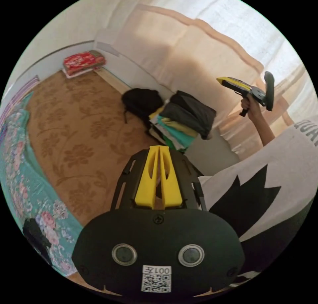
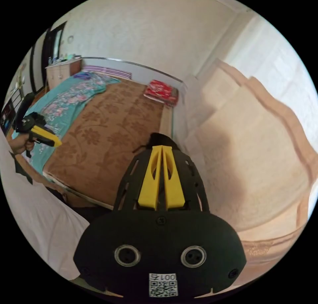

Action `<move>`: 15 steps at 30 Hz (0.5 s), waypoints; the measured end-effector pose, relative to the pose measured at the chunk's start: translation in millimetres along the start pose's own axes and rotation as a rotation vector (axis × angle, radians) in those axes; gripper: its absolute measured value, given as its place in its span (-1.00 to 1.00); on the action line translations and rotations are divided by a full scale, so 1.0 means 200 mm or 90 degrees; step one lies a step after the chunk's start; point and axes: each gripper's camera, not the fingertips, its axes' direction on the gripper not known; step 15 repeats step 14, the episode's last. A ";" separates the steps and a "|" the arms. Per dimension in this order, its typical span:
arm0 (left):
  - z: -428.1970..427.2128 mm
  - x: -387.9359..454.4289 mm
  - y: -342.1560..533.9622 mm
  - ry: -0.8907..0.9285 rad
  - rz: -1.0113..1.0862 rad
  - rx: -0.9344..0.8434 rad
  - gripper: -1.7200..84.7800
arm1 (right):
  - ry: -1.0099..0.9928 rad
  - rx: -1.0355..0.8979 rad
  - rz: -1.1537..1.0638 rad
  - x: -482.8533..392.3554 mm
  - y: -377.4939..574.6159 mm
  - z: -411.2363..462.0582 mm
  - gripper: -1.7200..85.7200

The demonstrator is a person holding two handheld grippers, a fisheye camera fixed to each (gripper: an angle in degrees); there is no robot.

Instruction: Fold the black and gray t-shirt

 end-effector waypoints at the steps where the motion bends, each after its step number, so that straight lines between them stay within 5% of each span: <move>1: -0.17 -0.10 0.17 -0.042 -0.006 0.013 -0.98 | -0.021 0.015 -0.023 -0.19 -0.10 -0.09 -0.96; 15: -2.09 -1.25 2.17 -0.283 -0.139 -0.061 -0.98 | -0.410 -0.020 -0.149 -2.55 -1.52 -1.00 -0.95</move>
